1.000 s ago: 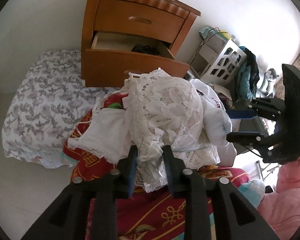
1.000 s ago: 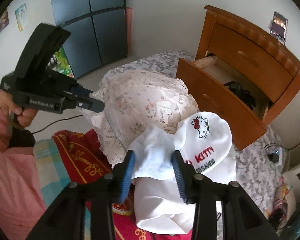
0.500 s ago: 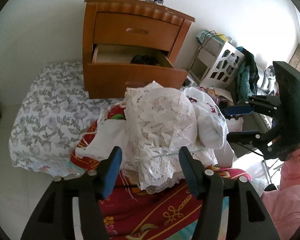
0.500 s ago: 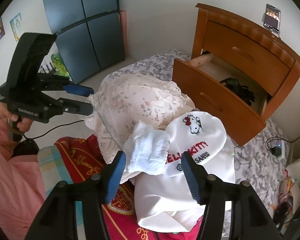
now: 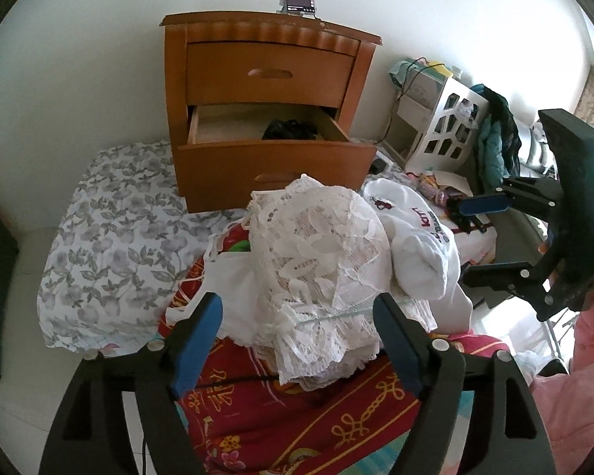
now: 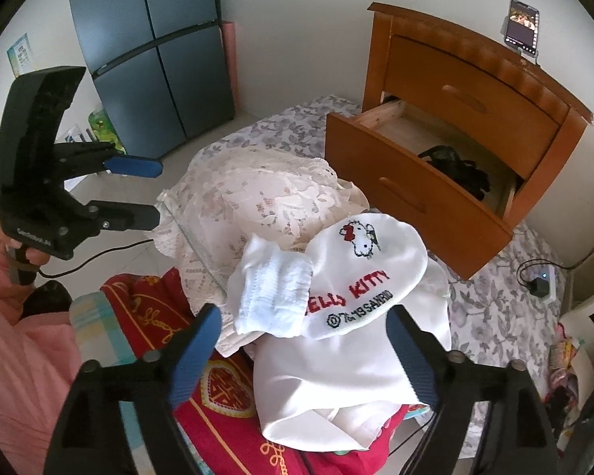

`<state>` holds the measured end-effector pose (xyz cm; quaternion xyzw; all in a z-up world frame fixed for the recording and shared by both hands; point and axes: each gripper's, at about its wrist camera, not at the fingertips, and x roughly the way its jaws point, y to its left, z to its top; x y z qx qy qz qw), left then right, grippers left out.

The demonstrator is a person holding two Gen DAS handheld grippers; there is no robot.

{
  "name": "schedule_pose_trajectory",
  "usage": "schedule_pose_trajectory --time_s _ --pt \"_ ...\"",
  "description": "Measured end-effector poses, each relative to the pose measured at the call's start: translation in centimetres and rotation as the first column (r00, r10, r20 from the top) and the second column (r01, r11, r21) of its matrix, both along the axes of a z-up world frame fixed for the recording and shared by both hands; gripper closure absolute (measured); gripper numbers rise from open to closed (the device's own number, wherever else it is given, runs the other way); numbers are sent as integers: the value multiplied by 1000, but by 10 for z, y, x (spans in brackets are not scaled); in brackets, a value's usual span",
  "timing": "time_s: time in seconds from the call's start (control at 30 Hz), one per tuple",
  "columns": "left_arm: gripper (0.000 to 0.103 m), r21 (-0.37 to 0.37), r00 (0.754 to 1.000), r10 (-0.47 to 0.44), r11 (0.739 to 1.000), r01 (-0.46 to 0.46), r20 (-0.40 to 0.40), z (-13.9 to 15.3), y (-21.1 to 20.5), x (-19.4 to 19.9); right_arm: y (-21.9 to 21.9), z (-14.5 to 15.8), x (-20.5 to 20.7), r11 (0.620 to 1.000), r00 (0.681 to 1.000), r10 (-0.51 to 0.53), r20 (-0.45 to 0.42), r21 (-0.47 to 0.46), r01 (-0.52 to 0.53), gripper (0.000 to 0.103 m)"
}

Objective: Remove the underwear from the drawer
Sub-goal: 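Open both grippers to drop the lace bra and sock onto the pile, then move both grippers back into the open drawer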

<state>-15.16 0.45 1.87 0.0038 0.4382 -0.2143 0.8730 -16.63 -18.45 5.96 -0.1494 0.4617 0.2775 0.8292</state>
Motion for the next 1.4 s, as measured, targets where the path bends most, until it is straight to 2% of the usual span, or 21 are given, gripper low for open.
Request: schedule_pose_trajectory --time_s 0.1,0.13,0.17,0.43,0.8,1.23,1.4 --pt "10 7 1000 6 1000 -6 12 2 -1 0 -2 1 0 1000 1000 -8 5 5 8 12" --pt "2 11 1000 9 1000 -9 21 2 -1 0 -3 2 1 1000 1000 -11 7 7 11 8" --pt "0 10 1000 11 1000 -12 28 2 -1 -1 -4 2 1 1000 1000 -15 10 8 14 0" --pt "0 17 1000 15 1000 -15 26 7 -3 6 -8 3 5 999 999 -33 17 9 33 0" --pt "0 42 999 -3 999 1 54 37 -16 36 -11 6 16 999 999 -34 20 -6 34 0" --pt "0 58 998 51 997 -52 28 67 -24 114 -22 29 61 997 997 -71 39 -1 71 0" --pt "0 40 992 114 992 -116 48 88 -22 159 -34 58 93 993 989 -120 84 18 119 0"
